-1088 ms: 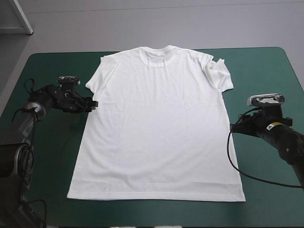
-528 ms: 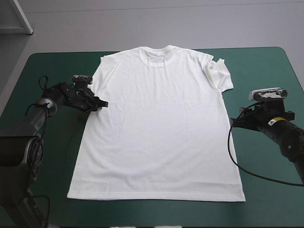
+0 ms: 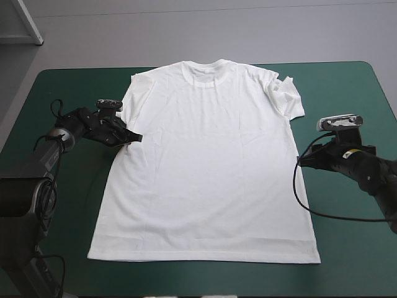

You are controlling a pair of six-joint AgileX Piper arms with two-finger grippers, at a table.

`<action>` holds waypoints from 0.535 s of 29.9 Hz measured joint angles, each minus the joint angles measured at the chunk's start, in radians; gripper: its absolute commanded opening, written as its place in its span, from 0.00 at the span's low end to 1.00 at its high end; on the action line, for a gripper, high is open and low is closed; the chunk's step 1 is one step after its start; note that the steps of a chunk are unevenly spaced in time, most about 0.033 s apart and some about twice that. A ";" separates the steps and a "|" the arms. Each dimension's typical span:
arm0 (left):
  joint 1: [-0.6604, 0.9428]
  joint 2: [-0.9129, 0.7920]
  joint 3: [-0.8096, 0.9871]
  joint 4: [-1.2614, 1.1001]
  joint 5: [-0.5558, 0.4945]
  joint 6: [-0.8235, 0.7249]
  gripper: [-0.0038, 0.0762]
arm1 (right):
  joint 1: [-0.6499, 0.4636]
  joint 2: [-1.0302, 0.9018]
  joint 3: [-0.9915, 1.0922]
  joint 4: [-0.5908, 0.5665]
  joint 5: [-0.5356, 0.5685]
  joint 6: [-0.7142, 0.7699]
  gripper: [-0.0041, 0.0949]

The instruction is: Fold the cloth

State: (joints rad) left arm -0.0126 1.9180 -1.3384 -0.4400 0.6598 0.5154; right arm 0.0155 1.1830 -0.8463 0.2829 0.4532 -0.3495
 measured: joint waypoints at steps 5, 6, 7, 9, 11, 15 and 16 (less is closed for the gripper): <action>0.000 0.000 0.000 0.001 0.001 0.000 0.07 | 0.000 0.176 -0.092 0.001 0.008 -0.018 0.59; 0.000 0.000 -0.001 0.001 0.001 0.000 0.07 | 0.000 0.217 -0.117 0.003 0.016 -0.024 0.59; 0.000 0.000 -0.001 0.001 0.001 0.000 0.07 | 0.000 0.251 -0.138 0.005 0.022 -0.028 0.59; 0.000 0.000 -0.001 0.001 0.001 0.000 0.07 | 0.000 0.334 -0.191 0.014 0.038 -0.033 0.59; 0.000 0.000 -0.001 0.001 0.002 0.001 0.07 | 0.000 0.414 -0.241 0.026 0.060 -0.036 0.59; 0.000 0.000 -0.001 0.001 0.002 0.002 0.07 | 0.000 0.543 -0.342 0.043 0.107 -0.047 0.59; 0.000 0.000 -0.001 0.001 0.002 0.002 0.07 | 0.000 0.566 -0.365 0.045 0.116 -0.048 0.59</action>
State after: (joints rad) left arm -0.0126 1.9180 -1.3392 -0.4390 0.6617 0.5177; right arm 0.0155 1.7489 -1.2111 0.3276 0.5696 -0.3972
